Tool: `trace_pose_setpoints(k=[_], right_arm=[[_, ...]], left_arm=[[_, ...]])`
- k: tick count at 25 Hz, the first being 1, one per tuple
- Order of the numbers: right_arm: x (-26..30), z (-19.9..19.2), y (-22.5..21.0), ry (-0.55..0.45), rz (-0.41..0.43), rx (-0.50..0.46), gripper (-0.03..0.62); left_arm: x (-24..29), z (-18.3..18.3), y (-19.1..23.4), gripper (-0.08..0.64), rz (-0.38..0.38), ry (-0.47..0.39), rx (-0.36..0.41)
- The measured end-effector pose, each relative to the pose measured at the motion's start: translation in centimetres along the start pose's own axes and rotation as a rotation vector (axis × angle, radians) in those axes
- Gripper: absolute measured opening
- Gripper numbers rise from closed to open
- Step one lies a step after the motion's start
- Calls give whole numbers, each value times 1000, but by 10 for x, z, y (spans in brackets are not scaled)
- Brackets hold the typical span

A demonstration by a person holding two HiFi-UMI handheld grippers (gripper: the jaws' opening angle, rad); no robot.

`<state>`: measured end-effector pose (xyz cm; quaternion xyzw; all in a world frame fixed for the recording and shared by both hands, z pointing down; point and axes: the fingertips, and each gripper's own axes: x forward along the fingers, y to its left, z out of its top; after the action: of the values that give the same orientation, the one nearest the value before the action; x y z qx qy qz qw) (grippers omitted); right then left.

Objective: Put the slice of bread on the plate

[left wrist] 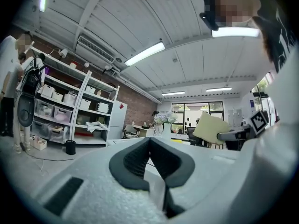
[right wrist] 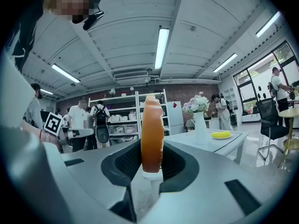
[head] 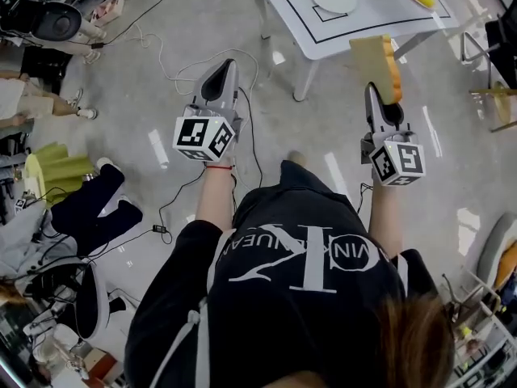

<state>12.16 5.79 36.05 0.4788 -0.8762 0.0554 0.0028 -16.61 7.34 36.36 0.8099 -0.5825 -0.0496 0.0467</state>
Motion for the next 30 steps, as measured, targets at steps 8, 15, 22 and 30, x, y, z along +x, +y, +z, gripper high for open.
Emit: trace_pose_setpoints(k=[8,15,22,30], right_arm=[[22,12,-36,-8,22,4,95],[39,13,-40,3,45,13,95],[45,-1,-47,22,50,52,95],[67,-13,-63,36,9,88,95]], left_arm=[[40,5,-12,8,8,-10,9],[48,5,-2,8,29,13,0],[53,-10,-9,8,22,47,-13],[96,-20,-2,8,-39,69,-16]])
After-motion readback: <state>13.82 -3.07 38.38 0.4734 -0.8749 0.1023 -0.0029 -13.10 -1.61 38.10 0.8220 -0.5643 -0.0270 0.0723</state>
